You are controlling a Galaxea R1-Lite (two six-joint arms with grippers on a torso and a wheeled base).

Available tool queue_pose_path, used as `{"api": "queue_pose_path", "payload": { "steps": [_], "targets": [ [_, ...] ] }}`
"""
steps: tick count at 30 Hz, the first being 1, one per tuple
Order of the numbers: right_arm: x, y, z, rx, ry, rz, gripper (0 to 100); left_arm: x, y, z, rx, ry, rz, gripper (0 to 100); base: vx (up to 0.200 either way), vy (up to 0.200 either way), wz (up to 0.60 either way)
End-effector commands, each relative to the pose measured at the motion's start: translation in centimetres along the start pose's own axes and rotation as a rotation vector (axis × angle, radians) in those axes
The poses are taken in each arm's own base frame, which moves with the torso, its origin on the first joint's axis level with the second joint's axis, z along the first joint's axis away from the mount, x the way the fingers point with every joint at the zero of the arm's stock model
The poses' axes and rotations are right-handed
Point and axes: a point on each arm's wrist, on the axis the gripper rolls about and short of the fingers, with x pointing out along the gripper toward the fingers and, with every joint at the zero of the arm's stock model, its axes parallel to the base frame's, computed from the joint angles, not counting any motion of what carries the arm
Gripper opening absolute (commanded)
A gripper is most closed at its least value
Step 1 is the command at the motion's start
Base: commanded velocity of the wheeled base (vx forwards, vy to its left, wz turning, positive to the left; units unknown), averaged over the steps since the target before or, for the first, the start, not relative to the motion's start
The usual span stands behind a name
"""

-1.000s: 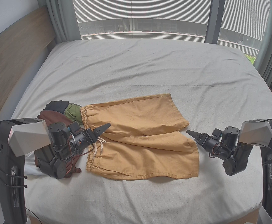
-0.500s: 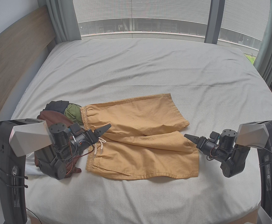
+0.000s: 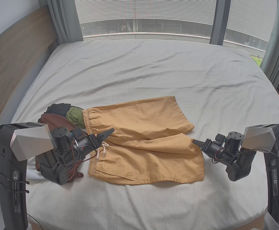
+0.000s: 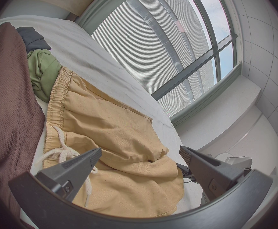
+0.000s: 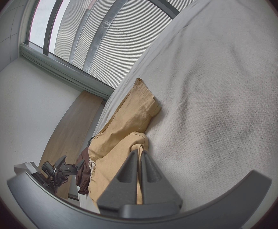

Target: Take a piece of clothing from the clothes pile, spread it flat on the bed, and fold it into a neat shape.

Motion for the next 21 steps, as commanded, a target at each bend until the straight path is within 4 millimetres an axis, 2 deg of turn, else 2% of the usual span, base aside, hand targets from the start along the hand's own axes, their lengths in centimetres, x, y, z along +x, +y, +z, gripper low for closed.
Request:
{"api": "queue_pose_path", "payload": {
  "steps": [1,11,21],
  "targets": [
    [0.1,-0.1,0.5,-0.006,-0.019,0.003,0,0.1,0.4,-0.5,-0.002,0.011,0.008,100,0.000,0.000,0.00],
    [-0.7,-1.3,1.5,0.004,-0.063,-0.046,0,0.0,0.6,-0.4,0.002,0.006,0.013,100,0.000,0.000,0.00],
    [-0.8,-1.2,1.4,0.001,-0.063,-0.046,0,-0.5,1.1,0.3,0.003,-0.011,0.031,100,0.000,0.000,0.00]
  ]
}}
